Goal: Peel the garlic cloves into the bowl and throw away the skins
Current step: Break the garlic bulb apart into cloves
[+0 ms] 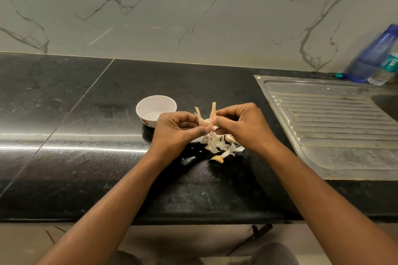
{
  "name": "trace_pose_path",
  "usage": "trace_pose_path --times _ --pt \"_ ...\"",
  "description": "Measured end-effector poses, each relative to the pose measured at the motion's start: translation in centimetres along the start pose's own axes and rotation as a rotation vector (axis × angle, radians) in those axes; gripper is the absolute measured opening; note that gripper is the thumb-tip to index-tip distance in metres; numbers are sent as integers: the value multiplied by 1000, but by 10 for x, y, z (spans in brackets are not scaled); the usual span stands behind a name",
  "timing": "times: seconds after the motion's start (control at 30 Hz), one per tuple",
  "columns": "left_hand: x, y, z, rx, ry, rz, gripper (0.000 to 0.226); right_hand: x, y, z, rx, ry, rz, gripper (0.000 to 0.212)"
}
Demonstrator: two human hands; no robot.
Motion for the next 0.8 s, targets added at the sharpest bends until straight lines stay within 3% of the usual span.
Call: trace_pose_path --times 0.33,0.6,0.8 --pt "-4 3 8 -8 31 -39 23 1 25 -3 2 8 -110 20" --pt "-1 -1 6 3 41 -8 21 6 7 3 215 21 52 23" --pt "1 -5 -4 -51 -62 55 24 6 -11 0 125 -21 175 25"
Point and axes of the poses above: each hand's wrist, its own x-axis away from the middle knuckle, its own y-axis out of the back of the hand, z = x × y, the point moved 9 cm from there along -x, towards the middle knuckle, and after that the axes turned 10 degrees about -x, right-handed, at the moved point
